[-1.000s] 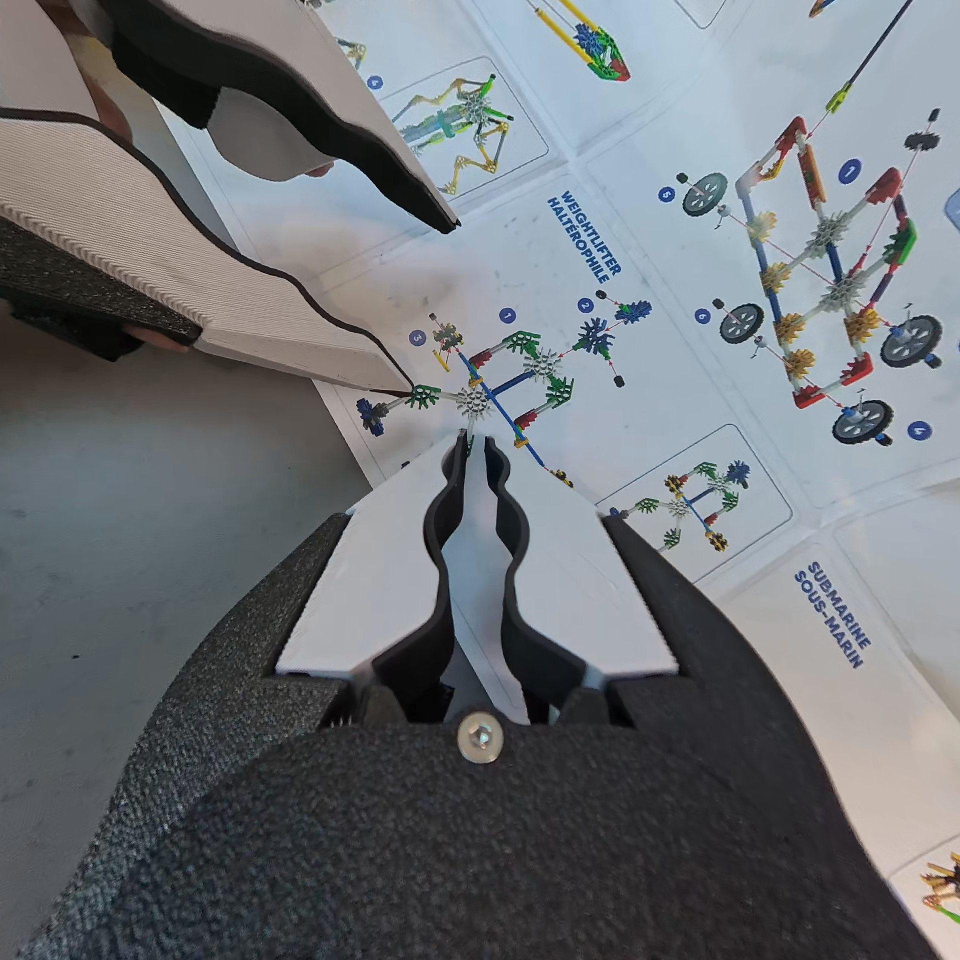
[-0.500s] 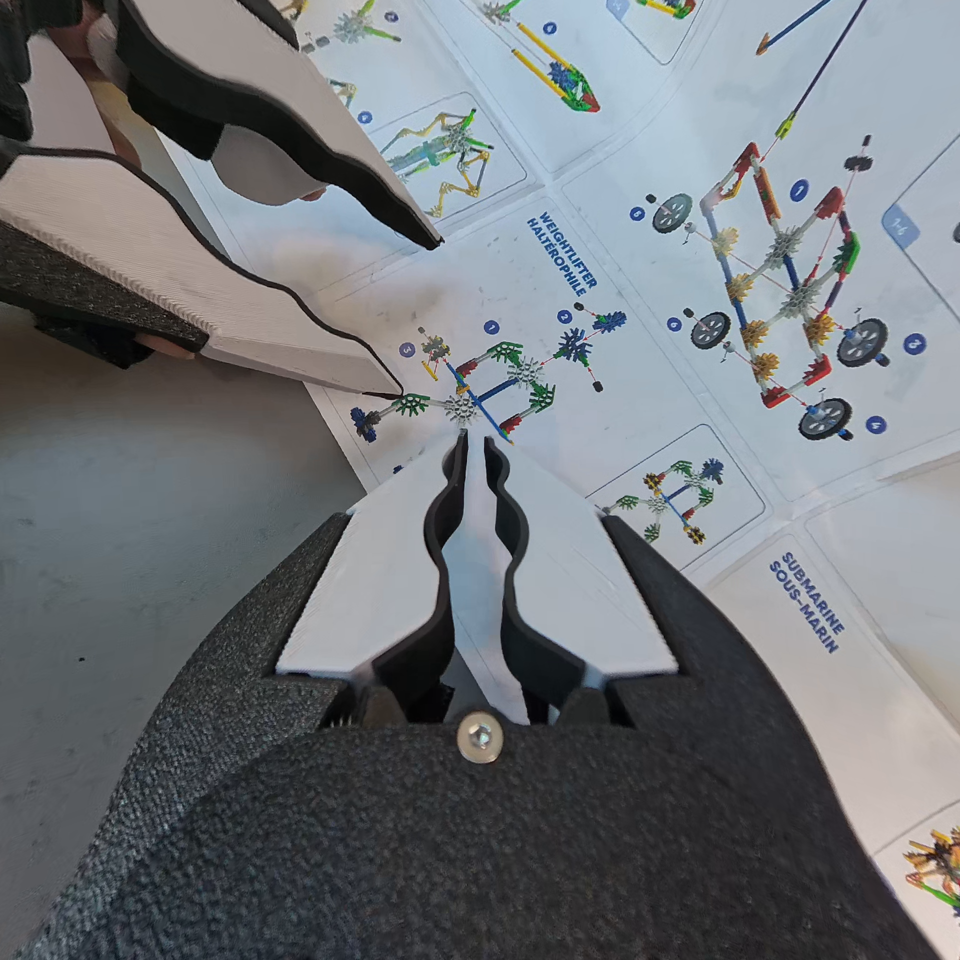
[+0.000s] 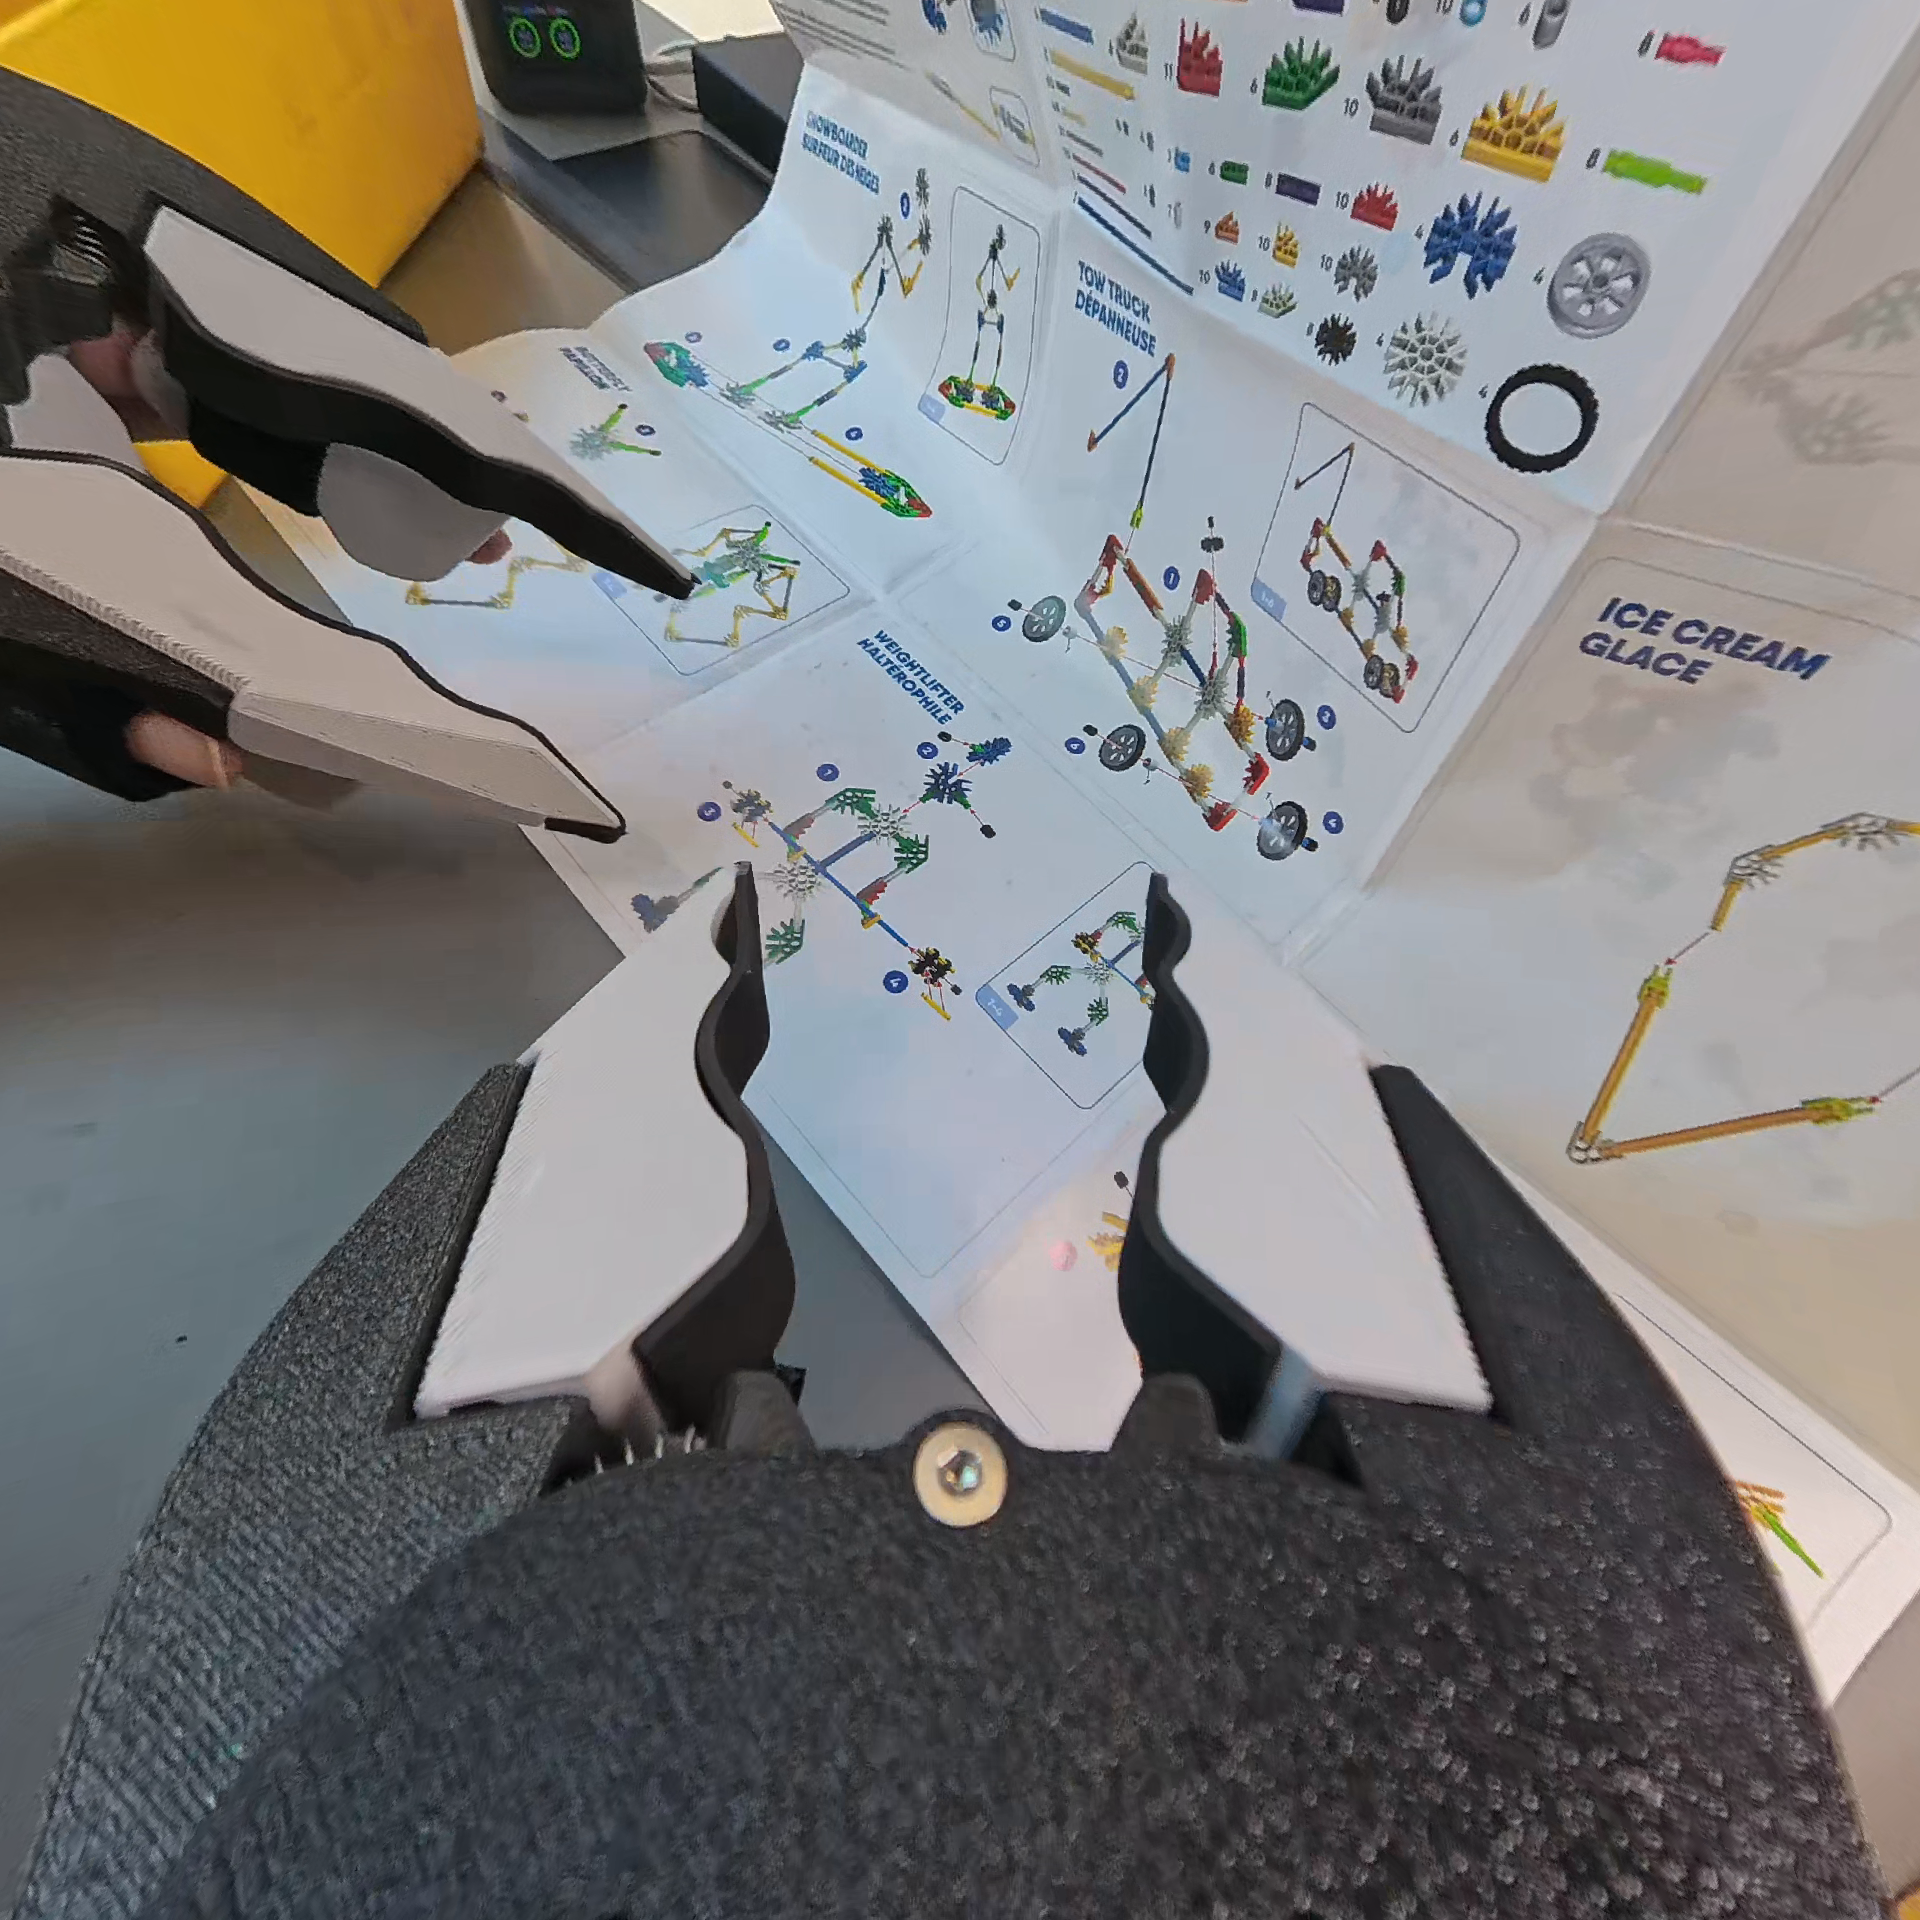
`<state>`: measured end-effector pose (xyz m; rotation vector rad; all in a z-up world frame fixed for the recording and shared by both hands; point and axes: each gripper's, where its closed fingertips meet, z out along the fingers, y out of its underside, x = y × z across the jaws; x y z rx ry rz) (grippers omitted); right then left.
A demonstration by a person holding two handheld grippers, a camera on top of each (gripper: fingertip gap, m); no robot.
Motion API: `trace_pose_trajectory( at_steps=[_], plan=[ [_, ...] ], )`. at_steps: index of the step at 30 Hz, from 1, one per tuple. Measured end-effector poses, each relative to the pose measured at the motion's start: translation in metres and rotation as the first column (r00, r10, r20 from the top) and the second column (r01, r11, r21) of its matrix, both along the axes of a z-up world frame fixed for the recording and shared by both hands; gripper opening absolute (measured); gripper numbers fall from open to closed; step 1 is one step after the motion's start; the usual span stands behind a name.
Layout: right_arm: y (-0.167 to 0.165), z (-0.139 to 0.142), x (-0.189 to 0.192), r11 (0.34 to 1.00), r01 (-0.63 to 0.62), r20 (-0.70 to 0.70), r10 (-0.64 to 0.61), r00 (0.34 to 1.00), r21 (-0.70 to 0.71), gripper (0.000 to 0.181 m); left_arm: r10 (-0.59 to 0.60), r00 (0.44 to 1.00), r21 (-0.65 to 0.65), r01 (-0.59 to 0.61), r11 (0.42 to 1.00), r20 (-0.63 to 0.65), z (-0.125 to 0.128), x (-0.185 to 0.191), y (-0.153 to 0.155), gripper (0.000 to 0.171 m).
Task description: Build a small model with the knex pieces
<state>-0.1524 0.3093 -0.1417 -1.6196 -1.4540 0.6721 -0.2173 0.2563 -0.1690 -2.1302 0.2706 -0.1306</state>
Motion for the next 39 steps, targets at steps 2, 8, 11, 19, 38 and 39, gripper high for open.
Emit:
trace_pose_trajectory(
  at_steps=[2, 8, 11, 19, 38, 39],
  plan=[
    [-0.008, 0.008, 0.001, 1.000, -0.014, -0.020, 0.014, 1.000, 0.010, 0.071, 0.004, 1.000, 0.033, -0.005, 0.999, 0.003, 0.008, 0.001, -0.004, 0.067],
    [-0.031, 0.000, 0.022, 0.998, -0.037, 0.047, 0.035, 0.998, 0.045, 0.058, 0.004, 1.000, -0.017, -0.005, 1.000, -0.028, 0.011, -0.001, -0.031, 0.066],
    [-0.020, -0.027, 0.044, 0.999, 0.032, 0.135, -0.034, 0.990, 0.018, 0.041, 0.064, 0.998, -0.078, -0.066, 0.995, -0.023, -0.007, -0.017, -0.041, 0.058],
    [0.026, -0.065, 0.069, 0.970, 0.240, 0.245, -0.223, 0.943, -0.040, 0.026, 0.163, 0.986, -0.180, -0.165, 0.970, -0.024, -0.043, -0.040, -0.038, 0.042],
    [0.007, -0.016, 0.043, 0.991, 0.130, -0.051, -0.130, 0.990, 0.003, 0.026, 0.087, 0.993, -0.029, -0.085, 0.996, 0.076, -0.013, -0.022, -0.011, 0.035],
    [0.004, -0.015, 0.040, 0.991, 0.131, -0.068, -0.129, 0.989, 0.016, 0.026, 0.075, 0.993, -0.018, -0.074, 0.997, 0.089, -0.009, -0.019, -0.002, 0.034]
  ],
)
